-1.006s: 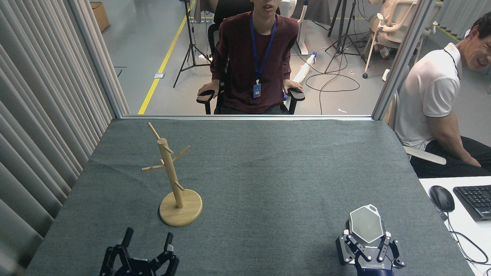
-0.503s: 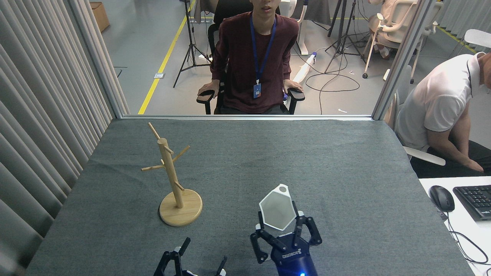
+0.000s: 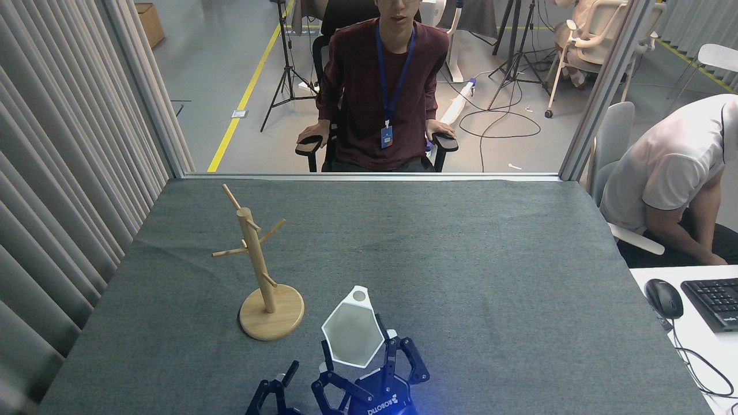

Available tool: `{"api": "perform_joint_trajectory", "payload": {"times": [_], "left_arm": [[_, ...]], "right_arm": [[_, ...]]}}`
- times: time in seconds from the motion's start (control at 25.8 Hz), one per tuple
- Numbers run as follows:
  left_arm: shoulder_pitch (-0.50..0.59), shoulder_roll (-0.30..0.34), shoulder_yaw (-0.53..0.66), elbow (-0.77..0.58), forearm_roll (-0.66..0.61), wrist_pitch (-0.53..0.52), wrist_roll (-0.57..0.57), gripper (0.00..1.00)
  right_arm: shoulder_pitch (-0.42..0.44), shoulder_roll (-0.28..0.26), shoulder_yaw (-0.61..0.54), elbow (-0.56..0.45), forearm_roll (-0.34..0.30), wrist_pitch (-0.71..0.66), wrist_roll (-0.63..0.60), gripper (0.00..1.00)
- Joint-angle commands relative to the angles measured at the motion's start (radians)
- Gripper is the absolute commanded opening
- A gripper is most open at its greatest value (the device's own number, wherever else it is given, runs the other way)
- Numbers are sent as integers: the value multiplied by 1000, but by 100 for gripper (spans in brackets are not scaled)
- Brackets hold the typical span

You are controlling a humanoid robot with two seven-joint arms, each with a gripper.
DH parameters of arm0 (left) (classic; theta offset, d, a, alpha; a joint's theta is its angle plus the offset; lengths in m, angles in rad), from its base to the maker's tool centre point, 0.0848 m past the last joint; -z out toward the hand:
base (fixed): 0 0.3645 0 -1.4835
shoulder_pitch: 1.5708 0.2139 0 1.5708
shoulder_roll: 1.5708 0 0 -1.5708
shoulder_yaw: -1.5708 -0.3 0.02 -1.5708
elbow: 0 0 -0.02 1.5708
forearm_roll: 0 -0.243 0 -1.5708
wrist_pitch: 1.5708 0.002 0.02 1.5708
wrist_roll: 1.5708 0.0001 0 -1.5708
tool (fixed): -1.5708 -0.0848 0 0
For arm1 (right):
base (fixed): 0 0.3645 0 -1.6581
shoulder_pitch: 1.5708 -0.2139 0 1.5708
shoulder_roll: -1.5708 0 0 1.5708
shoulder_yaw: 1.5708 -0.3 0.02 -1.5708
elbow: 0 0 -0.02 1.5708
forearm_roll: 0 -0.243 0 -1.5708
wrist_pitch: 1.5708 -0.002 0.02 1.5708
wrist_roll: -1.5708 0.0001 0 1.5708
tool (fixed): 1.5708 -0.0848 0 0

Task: Hang cup on storage rack
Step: 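Carry the cup with the right gripper toward the left gripper, then grasp the cup with the left gripper and release the right gripper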

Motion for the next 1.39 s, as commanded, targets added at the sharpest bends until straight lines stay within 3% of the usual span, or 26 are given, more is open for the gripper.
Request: {"api": "perform_joint_trajectory", "payload": {"times": [0.0,0.77,0.85,0.97,1.08,1.16,1.24,1.35], "left_arm": [[1,-2,0,-3,2,1,-2,99],[5,-3,3,-41,12,1,8,99],[5,-2,3,-41,12,0,20,88],[5,6,3,-41,12,0,31,59],[4,6,3,-41,12,0,31,54],[4,3,3,-41,11,1,31,54],[4,1,3,-41,11,1,31,55],[5,3,3,-41,11,1,32,54]], "right_arm": [[15,-3,42,-5,-4,22,-2,62],[62,-15,165,72,-21,74,-6,61],[62,-15,175,73,-23,74,-6,61],[62,-15,177,73,-23,76,-6,61],[62,-15,177,73,-23,83,-8,61],[62,-15,177,73,-23,94,-5,70],[62,-15,177,73,-26,99,-5,99],[62,-15,177,52,-50,100,-9,99]]}}
